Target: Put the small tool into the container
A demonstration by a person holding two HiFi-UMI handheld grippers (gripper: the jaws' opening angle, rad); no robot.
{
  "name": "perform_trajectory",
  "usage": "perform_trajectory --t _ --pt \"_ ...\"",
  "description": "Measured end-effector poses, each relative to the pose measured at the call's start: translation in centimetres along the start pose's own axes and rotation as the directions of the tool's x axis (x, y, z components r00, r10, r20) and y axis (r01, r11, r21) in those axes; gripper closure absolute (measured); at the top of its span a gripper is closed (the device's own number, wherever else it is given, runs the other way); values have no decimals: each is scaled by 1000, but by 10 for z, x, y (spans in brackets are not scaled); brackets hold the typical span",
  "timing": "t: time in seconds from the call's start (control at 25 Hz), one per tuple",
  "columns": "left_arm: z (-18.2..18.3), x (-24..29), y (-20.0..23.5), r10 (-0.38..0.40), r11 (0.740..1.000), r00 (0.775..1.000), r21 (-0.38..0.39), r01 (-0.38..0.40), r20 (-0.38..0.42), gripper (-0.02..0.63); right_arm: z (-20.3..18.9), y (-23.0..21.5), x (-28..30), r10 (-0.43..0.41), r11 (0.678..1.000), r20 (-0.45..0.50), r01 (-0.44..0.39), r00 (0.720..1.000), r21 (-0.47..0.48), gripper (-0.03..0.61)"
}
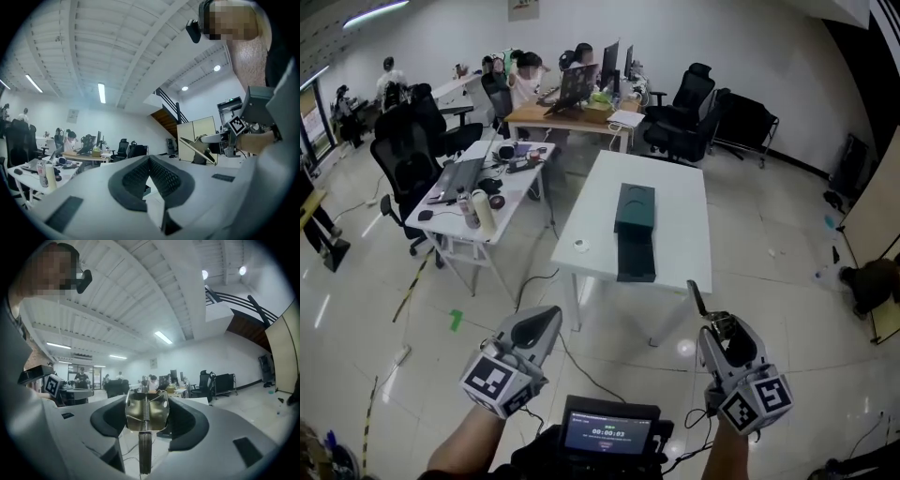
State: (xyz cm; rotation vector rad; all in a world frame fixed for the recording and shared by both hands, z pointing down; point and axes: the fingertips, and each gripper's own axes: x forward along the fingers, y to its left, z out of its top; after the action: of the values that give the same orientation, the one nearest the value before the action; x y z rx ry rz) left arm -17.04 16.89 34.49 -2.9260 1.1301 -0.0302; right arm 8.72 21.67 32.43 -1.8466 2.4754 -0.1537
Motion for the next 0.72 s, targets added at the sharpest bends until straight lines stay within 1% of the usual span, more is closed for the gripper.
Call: perform_trajectory --t 0.12,0.2,0.32,0.48,0.72 --pt "0 19 49 0 1000 1000 -14 0 0 604 3 3 47 -21 1000 0 21 1000 8 324" --pt "0 34 73 4 1000 1000 -26 -4 1 604 7 2 76 -26 1000 -6 26 1000 14 324" --pt "-2 64 95 -6 999 1000 -38 5 -10 604 13 -10 112 -31 999 -16 31 999 15 324" --pt "-9 109 119 -4 999 1000 -50 2 -30 604 14 -37 160 -33 999 -38 34 999 24 324" --pt "-10 180 162 7 999 999 -40 -9 -34 604 7 -75 243 6 999 -44 -4 999 33 324"
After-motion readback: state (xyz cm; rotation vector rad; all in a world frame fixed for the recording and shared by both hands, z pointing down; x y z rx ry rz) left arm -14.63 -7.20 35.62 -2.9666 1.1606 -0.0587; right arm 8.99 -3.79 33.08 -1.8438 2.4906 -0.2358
